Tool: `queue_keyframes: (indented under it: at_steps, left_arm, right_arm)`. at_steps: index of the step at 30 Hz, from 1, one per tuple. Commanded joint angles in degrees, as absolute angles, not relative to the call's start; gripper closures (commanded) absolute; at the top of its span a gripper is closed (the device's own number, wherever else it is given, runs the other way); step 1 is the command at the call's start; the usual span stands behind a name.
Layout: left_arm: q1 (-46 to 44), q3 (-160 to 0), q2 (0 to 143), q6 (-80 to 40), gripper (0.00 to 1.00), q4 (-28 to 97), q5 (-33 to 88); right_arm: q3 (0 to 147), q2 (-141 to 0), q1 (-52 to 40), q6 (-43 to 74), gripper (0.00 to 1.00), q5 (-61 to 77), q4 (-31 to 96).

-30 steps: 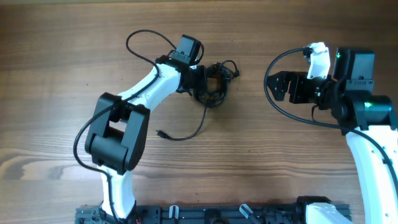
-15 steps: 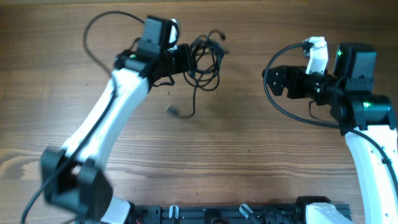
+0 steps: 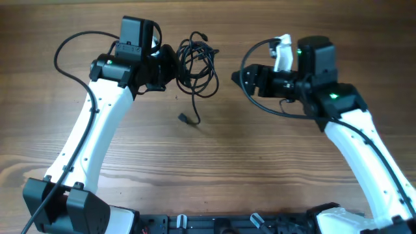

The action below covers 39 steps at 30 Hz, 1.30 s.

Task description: Untangle cables

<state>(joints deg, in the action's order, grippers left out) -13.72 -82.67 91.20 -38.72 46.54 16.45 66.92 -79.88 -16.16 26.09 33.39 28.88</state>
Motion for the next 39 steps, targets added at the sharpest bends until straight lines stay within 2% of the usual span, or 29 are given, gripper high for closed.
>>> queue_keyframes:
  at_steps: [1, 4, 8, 11, 16, 21, 22, 23, 24, 25, 32, 34, 35, 36, 39]
  left_arm:
    - [-14.04, -82.50, 91.24, -20.86, 0.96, 47.46, 18.04]
    - [-14.02, -82.46, 91.29, -12.84, 0.96, 48.93, 18.81]
    - [-14.02, -82.46, 91.29, -9.08, 0.96, 48.97, 19.68]
    - [-14.02, -82.46, 91.29, -4.78, 0.96, 48.93, 25.19]
    - [-14.02, -82.46, 91.29, -4.67, 0.96, 49.19, 28.60]
    - [-14.02, -82.46, 91.29, -4.62, 0.96, 50.68, 33.15]
    - [-14.02, -82.46, 91.29, -4.23, 0.96, 50.92, 34.24]
    - [-14.02, -82.46, 91.29, -3.49, 0.96, 51.33, 35.97]
    - [-14.02, -82.46, 91.29, -3.38, 0.96, 51.55, 37.10]
    - [-14.02, -82.46, 91.29, -3.40, 0.96, 51.99, 37.50]
    - [-14.02, -82.46, 91.29, -3.44, 0.96, 52.69, 39.20]
    - [-14.02, -82.46, 91.29, -4.36, 0.96, 52.45, 38.92]
    - [-13.96, -82.46, 91.29, -7.27, 0.96, 52.07, 37.28]
    - [-13.96, -82.46, 91.29, -13.23, 0.96, 51.37, 33.45]
    - [-13.96, -82.46, 91.29, -30.06, 0.96, 49.04, 26.11]
  right_arm:
    - [68.14, -81.17, -17.56, 26.28, 0.22, 33.08, 24.95]
    - [68.16, -81.14, -17.56, 26.63, 0.24, 34.04, 20.86]
    - [68.14, -81.17, -17.67, 26.98, 0.26, 34.63, 20.10]
    - [68.14, -81.17, -18.57, 26.98, 0.27, 34.54, 19.44]
    - [68.14, -81.19, -19.90, 26.85, 0.31, 32.36, 18.96]
    - [68.14, -83.57, -20.10, 22.00, 0.44, 31.57, 20.38]
    - [68.14, -84.33, -20.10, 20.80, 0.50, 32.03, 20.36]
    - [68.14, -85.36, -20.10, 18.98, 0.62, 32.86, 20.14]
    - [68.14, -85.91, -20.10, 17.47, 0.67, 33.12, 20.03]
    - [68.14, -86.35, -20.10, 15.44, 0.68, 33.10, 20.05]
    - [68.14, -86.80, -20.10, 9.89, 0.66, 34.96, 20.27]
    - [68.14, -86.67, -19.99, 9.63, 0.53, 35.20, 20.36]
    - [68.16, -86.37, -19.40, 10.94, 0.40, 35.00, 20.12]
    - [68.31, -85.89, -18.59, 13.08, 0.34, 35.03, 19.92]
    - [68.38, -82.67, -16.08, 17.69, 0.31, 35.81, 19.62]
